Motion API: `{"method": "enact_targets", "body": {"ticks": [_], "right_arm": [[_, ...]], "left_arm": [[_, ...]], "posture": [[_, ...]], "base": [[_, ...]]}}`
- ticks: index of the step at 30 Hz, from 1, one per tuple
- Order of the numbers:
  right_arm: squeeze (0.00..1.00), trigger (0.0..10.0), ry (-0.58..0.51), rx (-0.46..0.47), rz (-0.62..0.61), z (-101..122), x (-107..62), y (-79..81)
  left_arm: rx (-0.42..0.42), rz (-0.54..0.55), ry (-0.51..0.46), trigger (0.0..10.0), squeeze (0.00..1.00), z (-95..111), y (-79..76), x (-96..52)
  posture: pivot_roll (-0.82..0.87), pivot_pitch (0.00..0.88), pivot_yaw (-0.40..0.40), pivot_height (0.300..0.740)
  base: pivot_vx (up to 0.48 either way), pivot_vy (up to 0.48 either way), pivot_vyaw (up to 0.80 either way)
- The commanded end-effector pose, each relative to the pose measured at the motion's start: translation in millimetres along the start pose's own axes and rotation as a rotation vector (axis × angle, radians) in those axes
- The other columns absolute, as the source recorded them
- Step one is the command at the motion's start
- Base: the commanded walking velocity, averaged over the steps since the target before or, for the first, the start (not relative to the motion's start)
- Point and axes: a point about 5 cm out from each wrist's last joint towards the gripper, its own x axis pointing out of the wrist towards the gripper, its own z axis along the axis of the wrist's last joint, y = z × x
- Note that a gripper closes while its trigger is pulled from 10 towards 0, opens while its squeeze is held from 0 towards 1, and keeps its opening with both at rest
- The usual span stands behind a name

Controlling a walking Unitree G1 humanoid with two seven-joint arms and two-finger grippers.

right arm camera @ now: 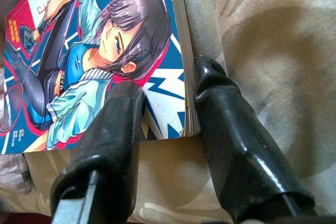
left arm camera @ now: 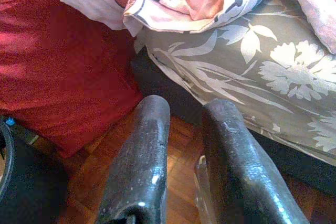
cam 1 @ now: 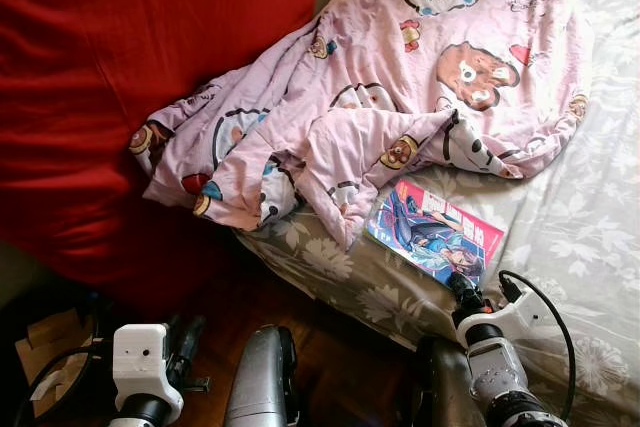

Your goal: Clean up the room

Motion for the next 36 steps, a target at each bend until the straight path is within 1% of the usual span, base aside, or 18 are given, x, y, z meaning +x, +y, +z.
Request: {"method": "enact_targets", "body": {"ticks": [1, 8, 10, 11, 12, 13, 14, 15, 16, 17, 19, 22, 25, 27, 28, 30, 33, 36], "right_arm": [[0.00, 0.0, 0.146, 0.059, -0.036, -37.8, -11.1, -4.9], [0.00, 0.0, 0.109, 0.050, 0.046, -32.8, -4.5, 9.6], [0.00, 0.0, 0.078, 0.028, 0.067, -28.0, -1.6, 14.5], [0.00, 0.0, 0.055, 0.014, 0.090, -24.3, 0.8, 19.6], [0.00, 0.0, 0.017, 0.001, 0.156, -19.6, 3.4, 28.7], [0.00, 0.0, 0.002, -0.011, 0.189, -17.6, 4.5, 33.4], [0.00, 0.0, -0.012, -0.042, 0.222, -16.1, 4.7, 37.5], [0.00, 0.0, -0.012, -0.042, 0.222, -16.1, 4.7, 37.5], [0.00, 0.0, -0.059, -0.059, 0.244, -11.2, 4.5, 40.8], [0.00, 0.0, -0.081, -0.056, 0.242, -9.1, 3.8, 40.3], [0.00, 0.0, -0.119, -0.052, 0.235, -5.6, 2.1, 38.7], [0.00, 0.0, -0.207, -0.073, 0.116, 1.9, -7.5, 19.4], [0.00, 0.0, -0.253, -0.102, -0.009, 2.9, -21.2, -2.5], [0.00, 0.0, -0.271, -0.113, -0.062, 2.6, -28.8, -12.0], [0.00, 0.0, -0.271, -0.113, -0.062, 2.6, -28.8, -12.0], [0.00, 0.0, -0.306, -0.098, -0.133, 6.2, -36.8, -23.1], [0.00, 0.0, -0.351, -0.095, -0.181, 14.0, -40.5, -28.3], [0.00, 0.0, -0.396, -0.108, -0.210, 22.6, -43.1, -27.6]], "left_arm": [[0.032, 0.013, 0.034, 10.0, 0.00, -4.6, 4.6, -4.2], [0.036, 0.011, 0.036, 10.0, 0.00, -6.4, 4.5, 0.0], [0.037, 0.011, 0.037, 10.0, 0.00, -7.6, 4.7, 2.8], [0.037, 0.012, 0.038, 10.0, 0.00, -9.1, 4.9, 6.6], [0.037, 0.013, 0.035, 10.0, 0.00, -10.0, 4.5, 10.1], [0.036, 0.013, 0.034, 10.0, 0.00, -10.6, 4.2, 12.9], [0.036, 0.013, 0.027, 10.0, 0.00, -10.3, 3.7, 15.8], [0.036, 0.013, 0.027, 10.0, 0.00, -10.3, 3.7, 15.8], [0.034, 0.012, 0.018, 10.0, 0.00, -10.2, 3.0, 23.0], [0.035, 0.011, 0.013, 10.0, 0.00, -10.0, 2.6, 25.5], [0.039, 0.009, 0.007, 10.0, 0.00, -10.5, 2.2, 32.9], [0.037, 0.011, -0.008, 10.0, 0.00, -10.9, 1.2, 46.7], [0.038, 0.013, -0.017, 10.0, 0.00, -12.4, 0.7, 55.5], [0.039, 0.012, -0.020, 10.0, 0.00, -13.8, 0.6, 59.3], [0.039, 0.012, -0.020, 10.0, 0.00, -13.8, 0.6, 59.3], [0.042, 0.013, -0.025, 10.0, 0.00, -14.9, 0.7, 63.5], [0.043, 0.015, -0.028, 10.0, 0.00, -15.5, 0.8, 67.6], [0.043, 0.015, -0.031, 10.0, 0.00, -16.2, 0.1, 70.5]], "posture": [[0.27, 0.217, 0.129, 0.576], [0.27, 0.207, 0.130, 0.576], [0.26, 0.197, 0.127, 0.576], [0.25, 0.188, 0.125, 0.576], [0.24, 0.176, 0.122, 0.576], [0.23, 0.168, 0.121, 0.576], [0.22, 0.161, 0.119, 0.576], [0.22, 0.161, 0.119, 0.576], [0.21, 0.136, 0.114, 0.576], [0.20, 0.131, 0.113, 0.576], [0.19, 0.114, 0.110, 0.576], [0.16, 0.076, 0.105, 0.576], [0.14, 0.046, 0.106, 0.576], [0.13, 0.034, 0.105, 0.576], [0.13, 0.034, 0.105, 0.576], [0.13, 0.020, 0.102, 0.576], [0.12, 0.007, 0.100, 0.576], [0.10, 0.000, 0.099, 0.576]], "base": [[0.000, 0.000, 0.00], [0.000, 0.000, 0.00], [0.000, 0.000, 0.00], [0.000, 0.000, 0.00], [0.000, 0.000, 0.00], [0.000, 0.000, 0.00], [0.000, 0.000, 0.00], [0.000, 0.000, 0.00], [0.000, 0.000, 0.00], [0.000, 0.000, 0.00], [0.000, 0.000, 0.00], [0.000, 0.000, 0.00], [0.000, 0.000, 0.00], [0.000, 0.000, 0.00], [0.000, 0.000, 0.00], [0.000, 0.000, 0.00], [0.000, 0.000, 0.00], [0.000, 0.000, 0.00]]}}
